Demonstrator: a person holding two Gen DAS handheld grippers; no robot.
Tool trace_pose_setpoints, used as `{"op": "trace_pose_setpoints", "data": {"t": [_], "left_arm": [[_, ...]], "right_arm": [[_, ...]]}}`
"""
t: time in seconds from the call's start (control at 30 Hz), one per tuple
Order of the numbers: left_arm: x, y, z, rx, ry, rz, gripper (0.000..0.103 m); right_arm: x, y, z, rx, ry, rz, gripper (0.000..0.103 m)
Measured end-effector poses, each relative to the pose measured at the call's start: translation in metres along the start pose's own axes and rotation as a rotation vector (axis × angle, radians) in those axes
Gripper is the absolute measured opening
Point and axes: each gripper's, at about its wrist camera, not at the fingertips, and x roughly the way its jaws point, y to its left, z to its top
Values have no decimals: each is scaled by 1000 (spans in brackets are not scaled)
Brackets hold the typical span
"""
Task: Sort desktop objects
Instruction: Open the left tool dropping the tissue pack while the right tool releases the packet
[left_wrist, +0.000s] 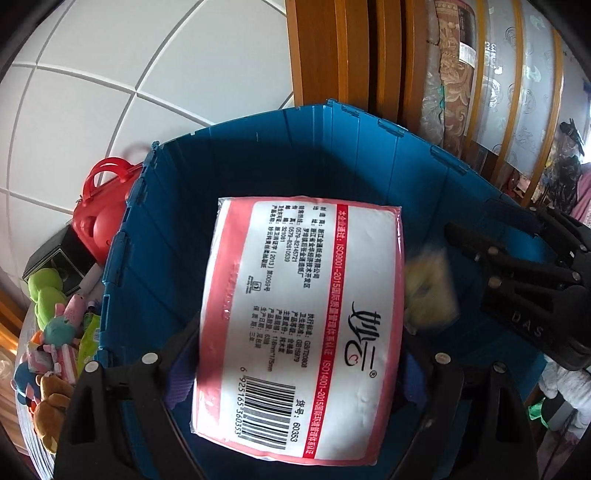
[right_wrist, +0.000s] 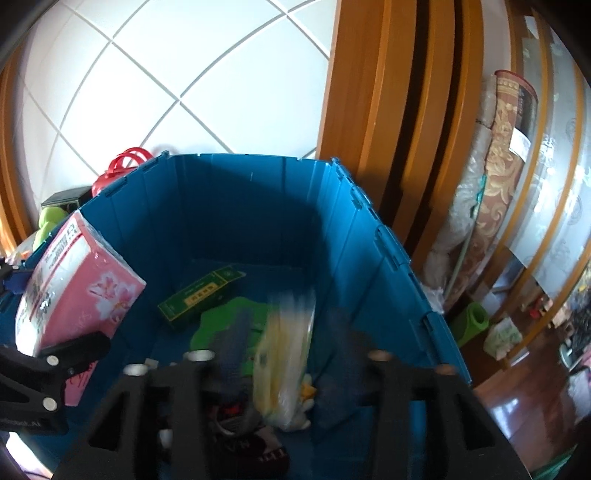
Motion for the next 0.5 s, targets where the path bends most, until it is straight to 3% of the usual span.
{"op": "trace_pose_setpoints", "data": {"t": [0.03, 0.17, 0.37, 0.5], "left_arm": [[0, 1, -1, -5, -3, -1, 89], [-5, 3, -5, -23, -37, 2, 89], [-22, 5, -9, -65, -147, 75, 91], [-4, 10, -2, -91, -30, 65, 91]], "right_arm": [[0, 1, 1, -8, -1, -7, 72], [-1, 3, 1, -21, -16, -44, 73], [0, -1, 1, -12, -17, -39, 73], [1, -2, 0, -13, -20, -27, 73]]}}
